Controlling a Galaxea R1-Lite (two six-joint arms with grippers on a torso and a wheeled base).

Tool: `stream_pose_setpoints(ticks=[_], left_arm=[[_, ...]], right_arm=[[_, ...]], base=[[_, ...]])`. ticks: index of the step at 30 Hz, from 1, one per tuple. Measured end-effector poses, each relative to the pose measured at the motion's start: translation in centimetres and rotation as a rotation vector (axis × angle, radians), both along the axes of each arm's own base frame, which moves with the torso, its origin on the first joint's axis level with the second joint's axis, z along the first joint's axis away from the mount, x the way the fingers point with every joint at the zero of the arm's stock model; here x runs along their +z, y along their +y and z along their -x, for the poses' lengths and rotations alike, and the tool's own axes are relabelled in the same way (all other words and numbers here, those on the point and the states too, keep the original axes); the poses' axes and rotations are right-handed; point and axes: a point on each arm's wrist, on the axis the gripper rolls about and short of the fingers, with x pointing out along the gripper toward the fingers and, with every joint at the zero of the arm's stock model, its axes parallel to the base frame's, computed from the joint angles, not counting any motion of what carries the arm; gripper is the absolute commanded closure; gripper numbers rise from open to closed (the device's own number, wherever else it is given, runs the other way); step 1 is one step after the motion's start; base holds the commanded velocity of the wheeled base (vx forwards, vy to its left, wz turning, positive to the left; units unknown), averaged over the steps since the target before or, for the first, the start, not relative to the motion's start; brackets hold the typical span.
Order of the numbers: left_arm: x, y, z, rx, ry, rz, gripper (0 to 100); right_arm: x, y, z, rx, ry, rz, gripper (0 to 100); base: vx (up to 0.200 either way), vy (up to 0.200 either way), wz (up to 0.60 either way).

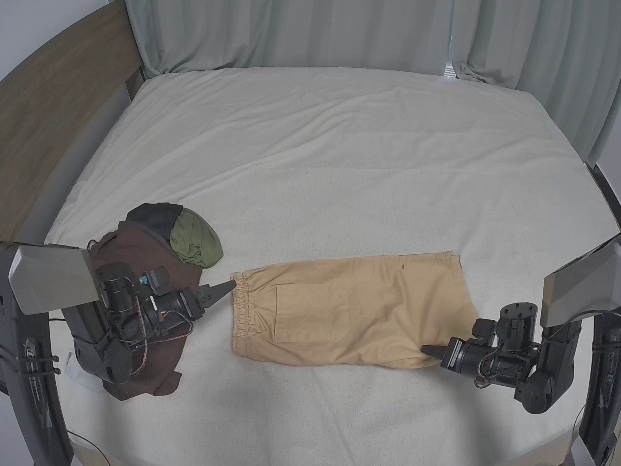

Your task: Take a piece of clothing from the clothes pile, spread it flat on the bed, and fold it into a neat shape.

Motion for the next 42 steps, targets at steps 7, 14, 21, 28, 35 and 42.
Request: stream_pose_setpoints(ticks=[7,14,21,28,35,42], left_arm=[[-0.1,0.0,0.2,-0.017,0.008,0.004,0],[0.2,-0.2,0.3,-0.024,0.017,0.023,0],[0.8,-0.3,0.3,-0.027,0.007,0.037,0],[1.1,-0.2,0.2,-0.03,-0.004,0.038,0],[1.2,-0.1,0.3,-0.055,-0.01,0.036,0],[0.9,-0.1,0.7,-0.096,-0.007,0.023,0]], right_arm=[[-0.2,-0.1,0.2,-0.002,0.011,0.005,0],[-0.7,0.0,1.4,0.013,0.045,0.051,0],[-1.0,0.9,3.8,0.136,0.084,0.107,0],[-0.1,2.1,5.4,0.24,0.063,0.105,0],[3.4,3.3,6.1,0.334,-0.074,0.031,0],[6.6,4.0,6.1,0.399,-0.287,0.027,0]], base=[[0.0,0.0,0.0],[0.0,0.0,0.0],[0.0,0.0,0.0],[0.0,0.0,0.0],[0.0,0.0,0.0],[0.0,0.0,0.0]])
